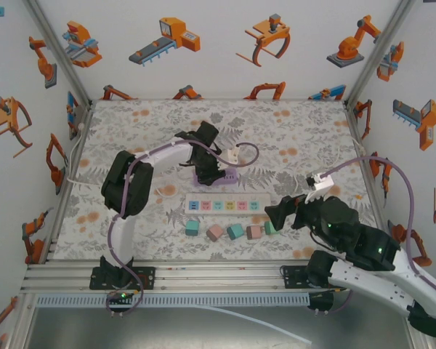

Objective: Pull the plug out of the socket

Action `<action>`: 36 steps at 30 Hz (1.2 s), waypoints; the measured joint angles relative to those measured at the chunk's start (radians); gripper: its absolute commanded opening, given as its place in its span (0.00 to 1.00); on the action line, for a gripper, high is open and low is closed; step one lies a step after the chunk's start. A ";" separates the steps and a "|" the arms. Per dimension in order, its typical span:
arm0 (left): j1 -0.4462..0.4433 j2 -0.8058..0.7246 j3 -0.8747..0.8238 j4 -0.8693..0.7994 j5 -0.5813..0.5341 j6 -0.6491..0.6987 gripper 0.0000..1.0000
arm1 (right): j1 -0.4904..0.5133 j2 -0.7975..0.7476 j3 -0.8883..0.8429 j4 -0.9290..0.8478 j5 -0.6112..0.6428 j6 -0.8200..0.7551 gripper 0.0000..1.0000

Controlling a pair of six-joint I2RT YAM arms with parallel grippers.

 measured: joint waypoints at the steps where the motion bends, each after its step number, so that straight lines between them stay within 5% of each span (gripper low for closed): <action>1: -0.001 0.000 0.004 0.003 0.002 0.005 0.71 | 0.000 0.004 0.000 0.000 0.004 0.000 0.99; 9: -0.001 -0.020 -0.005 0.065 0.011 0.005 0.99 | 0.000 0.048 0.000 0.006 0.033 -0.026 0.99; 16: 0.000 -0.255 -0.169 0.240 0.015 -0.130 0.97 | 0.000 0.096 0.005 0.087 0.078 -0.137 0.99; 26: 0.053 -0.714 -0.462 0.608 -0.071 -0.618 0.97 | -0.020 0.385 0.142 0.223 0.074 -0.498 0.99; 31: 0.070 -0.798 -0.510 0.600 -0.254 -0.940 0.97 | -0.129 0.594 0.261 0.234 -0.026 -0.682 0.99; 36: 0.122 -0.803 -0.575 0.471 -0.397 -1.291 0.97 | -0.286 0.768 0.382 0.210 -0.257 -0.813 0.99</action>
